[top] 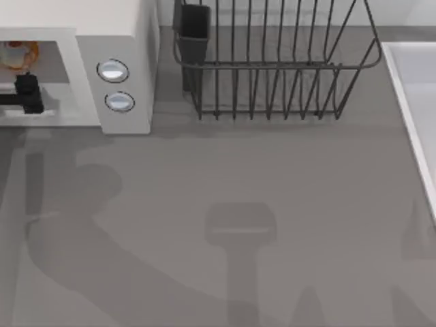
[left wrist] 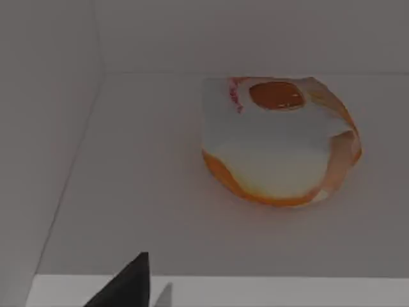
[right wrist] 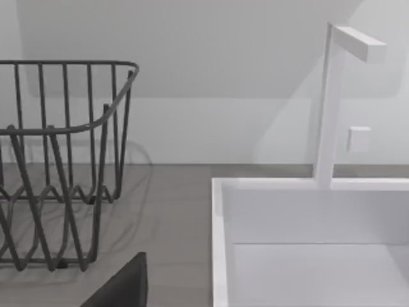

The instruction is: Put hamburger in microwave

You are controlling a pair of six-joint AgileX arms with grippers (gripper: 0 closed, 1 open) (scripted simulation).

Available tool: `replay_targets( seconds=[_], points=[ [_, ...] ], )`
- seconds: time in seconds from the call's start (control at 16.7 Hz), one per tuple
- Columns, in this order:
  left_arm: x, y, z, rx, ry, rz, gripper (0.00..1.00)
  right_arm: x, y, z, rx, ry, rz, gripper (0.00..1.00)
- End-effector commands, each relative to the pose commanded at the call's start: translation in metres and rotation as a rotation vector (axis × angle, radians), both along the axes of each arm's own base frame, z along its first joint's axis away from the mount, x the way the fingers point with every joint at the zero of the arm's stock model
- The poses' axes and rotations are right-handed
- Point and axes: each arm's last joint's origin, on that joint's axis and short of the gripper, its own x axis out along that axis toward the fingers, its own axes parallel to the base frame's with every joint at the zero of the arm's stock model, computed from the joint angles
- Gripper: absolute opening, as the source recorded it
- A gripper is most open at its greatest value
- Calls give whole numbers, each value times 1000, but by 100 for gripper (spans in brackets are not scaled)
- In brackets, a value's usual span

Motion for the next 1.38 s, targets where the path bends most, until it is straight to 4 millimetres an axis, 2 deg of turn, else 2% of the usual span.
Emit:
replay_targets(
  seconds=[0.18,0.42,0.6,0.72,1.08,1.38],
  points=[
    [-42,2,3,4,-18,2,100,0,0,0,0,0,0,100],
    [-96,-1,-4,-5,0,1,100,0,0,0,0,0,0,100],
    [-123,-4,-10,-16,31,0,100,0,0,0,0,0,0,100],
    [-129,-5,-12,-19,39,0,100,0,0,0,0,0,0,100],
    [-128,-7,-11,-22,46,-5,100,0,0,0,0,0,0,100],
    [-124,-6,11,-34,69,-7,100,0,0,0,0,0,0,100]
  ],
)
